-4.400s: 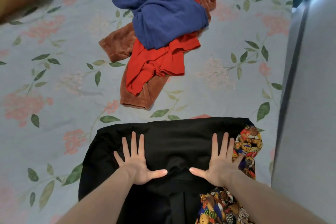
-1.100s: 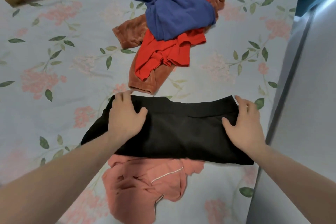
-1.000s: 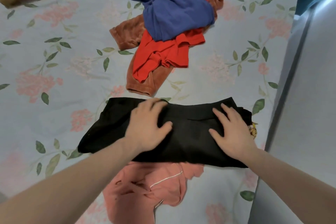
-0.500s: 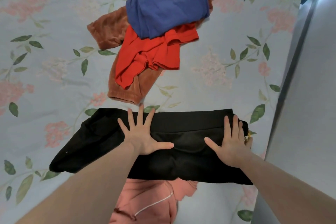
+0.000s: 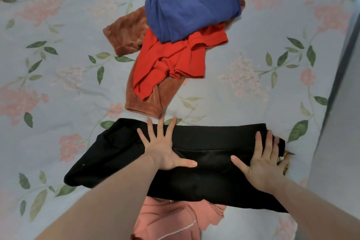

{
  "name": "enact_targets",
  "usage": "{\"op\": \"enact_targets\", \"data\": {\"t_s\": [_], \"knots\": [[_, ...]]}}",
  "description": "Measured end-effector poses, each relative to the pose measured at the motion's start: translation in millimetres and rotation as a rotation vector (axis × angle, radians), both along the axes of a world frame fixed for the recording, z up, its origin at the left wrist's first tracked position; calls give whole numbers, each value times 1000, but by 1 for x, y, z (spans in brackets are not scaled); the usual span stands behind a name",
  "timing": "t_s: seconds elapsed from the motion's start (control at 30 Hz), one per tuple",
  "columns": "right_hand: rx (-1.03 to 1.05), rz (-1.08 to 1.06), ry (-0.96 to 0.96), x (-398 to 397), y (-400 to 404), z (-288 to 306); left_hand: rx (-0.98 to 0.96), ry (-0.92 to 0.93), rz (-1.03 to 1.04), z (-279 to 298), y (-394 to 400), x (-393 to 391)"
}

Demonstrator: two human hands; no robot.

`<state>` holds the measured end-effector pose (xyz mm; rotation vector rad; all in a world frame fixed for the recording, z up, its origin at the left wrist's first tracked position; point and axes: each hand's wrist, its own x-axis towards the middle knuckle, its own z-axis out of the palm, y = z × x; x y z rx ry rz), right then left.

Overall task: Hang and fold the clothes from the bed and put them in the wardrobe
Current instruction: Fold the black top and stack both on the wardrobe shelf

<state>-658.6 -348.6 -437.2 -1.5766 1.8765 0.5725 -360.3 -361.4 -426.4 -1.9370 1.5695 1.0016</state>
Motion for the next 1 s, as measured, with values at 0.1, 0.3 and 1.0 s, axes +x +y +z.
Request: {"op": "enact_targets", "data": {"t_s": [0.1, 0.3, 1.0], "knots": [[-16, -3, -1, 2, 0, 0, -9, 0, 7, 2, 1, 1], [-162, -53, -118, 2, 11, 9, -25, 79, 34, 11, 6, 10], [-115, -954, -717, -28, 21, 114, -554, 401, -96, 80, 89, 24]]}}
